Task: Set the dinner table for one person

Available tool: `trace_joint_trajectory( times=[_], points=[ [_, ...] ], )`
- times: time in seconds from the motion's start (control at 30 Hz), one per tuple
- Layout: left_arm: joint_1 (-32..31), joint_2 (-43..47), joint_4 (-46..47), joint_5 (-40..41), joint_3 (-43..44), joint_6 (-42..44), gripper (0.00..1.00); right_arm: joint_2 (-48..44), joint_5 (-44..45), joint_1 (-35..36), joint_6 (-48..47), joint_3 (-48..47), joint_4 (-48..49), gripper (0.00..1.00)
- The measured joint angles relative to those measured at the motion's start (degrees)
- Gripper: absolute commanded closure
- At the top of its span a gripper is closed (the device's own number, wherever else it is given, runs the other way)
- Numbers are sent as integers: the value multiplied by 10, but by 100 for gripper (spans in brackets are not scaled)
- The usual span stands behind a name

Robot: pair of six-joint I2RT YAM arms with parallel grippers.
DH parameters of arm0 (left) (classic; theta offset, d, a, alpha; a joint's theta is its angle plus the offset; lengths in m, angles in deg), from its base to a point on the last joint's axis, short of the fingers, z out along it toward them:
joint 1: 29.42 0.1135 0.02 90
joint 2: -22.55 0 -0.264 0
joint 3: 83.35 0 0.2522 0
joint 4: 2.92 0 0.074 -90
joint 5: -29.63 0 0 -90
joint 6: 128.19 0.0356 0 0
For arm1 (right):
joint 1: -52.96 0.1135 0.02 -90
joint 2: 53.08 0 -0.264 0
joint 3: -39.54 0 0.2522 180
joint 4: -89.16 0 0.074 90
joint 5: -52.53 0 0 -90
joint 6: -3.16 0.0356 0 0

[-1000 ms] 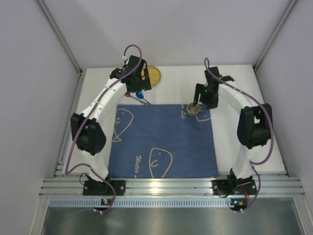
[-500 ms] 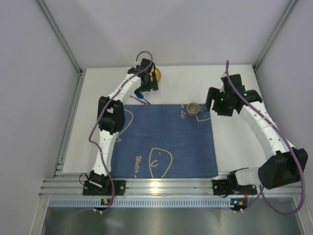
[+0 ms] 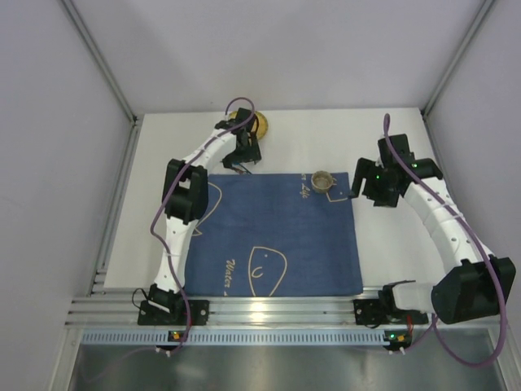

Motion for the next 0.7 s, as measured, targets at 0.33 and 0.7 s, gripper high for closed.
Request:
trace_joint_trajectory(
  times=[0.33,0.7],
  points=[
    [0,2,11,13,-14,0,33,0,0,-3,0,9,-1,24],
    [19,-7,18,12,3,0,95,0,0,-3,-8,26,-5,24]
  ],
)
